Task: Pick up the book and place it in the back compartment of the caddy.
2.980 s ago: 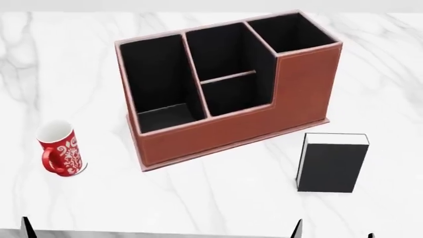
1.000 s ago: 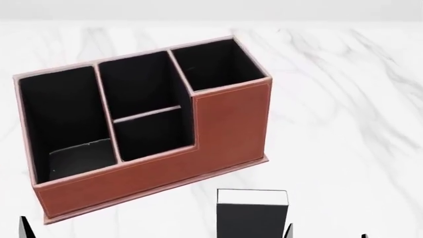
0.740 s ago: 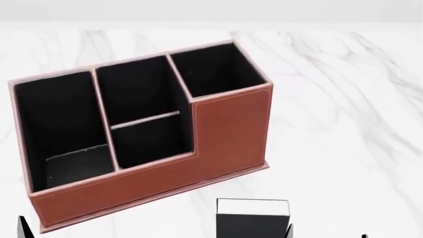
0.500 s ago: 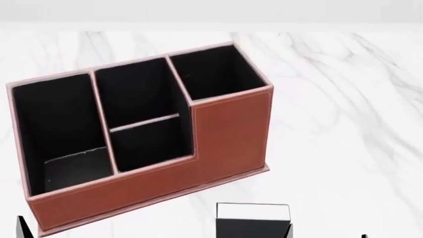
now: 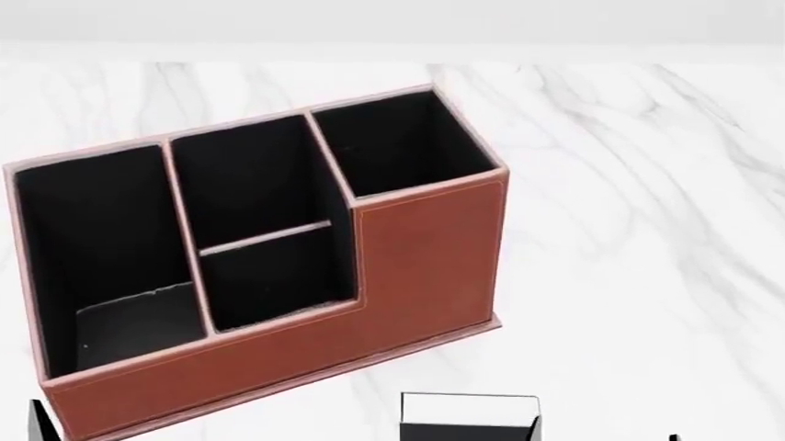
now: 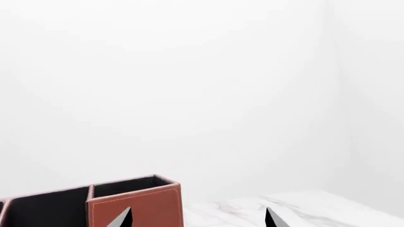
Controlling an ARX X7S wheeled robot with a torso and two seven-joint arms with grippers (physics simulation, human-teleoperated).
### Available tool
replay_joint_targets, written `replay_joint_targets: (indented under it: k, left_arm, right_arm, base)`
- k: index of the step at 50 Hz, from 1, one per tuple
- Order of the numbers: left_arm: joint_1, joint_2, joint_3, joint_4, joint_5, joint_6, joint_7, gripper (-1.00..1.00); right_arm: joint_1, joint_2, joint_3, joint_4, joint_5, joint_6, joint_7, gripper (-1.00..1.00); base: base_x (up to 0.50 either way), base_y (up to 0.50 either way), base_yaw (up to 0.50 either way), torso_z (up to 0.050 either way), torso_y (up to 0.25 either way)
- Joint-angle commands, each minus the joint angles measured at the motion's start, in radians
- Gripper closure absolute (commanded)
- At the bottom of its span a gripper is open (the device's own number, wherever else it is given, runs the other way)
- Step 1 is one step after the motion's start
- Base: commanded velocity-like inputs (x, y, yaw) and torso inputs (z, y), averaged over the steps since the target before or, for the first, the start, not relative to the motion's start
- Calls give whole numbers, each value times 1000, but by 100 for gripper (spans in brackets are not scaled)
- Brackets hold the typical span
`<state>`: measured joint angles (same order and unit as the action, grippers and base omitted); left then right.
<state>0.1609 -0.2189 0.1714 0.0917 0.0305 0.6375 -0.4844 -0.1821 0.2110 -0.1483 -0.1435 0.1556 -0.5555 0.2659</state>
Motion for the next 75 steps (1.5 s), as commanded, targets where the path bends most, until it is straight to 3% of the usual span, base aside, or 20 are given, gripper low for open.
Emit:
replay_joint_targets:
  k: [1,64,75]
  left_arm:
    - [-4,-4,4,-9,-2,6,-7,-100]
    - [-7,-26,25,4,-4,-6,-40,-100]
    - [-13,-30,28,-8,-9,0,-44,-100]
  right_arm:
    - [3,5,-7,6,1,-6,3,-100]
    - [15,27,-34,12,12,-4,30,-100]
    - [20,13,-32,34,-62,-26,59,-100]
  base:
    - [74,0,0,0,0]
    - [73,0,0,0,0]
    - [0,0,0,0,0]
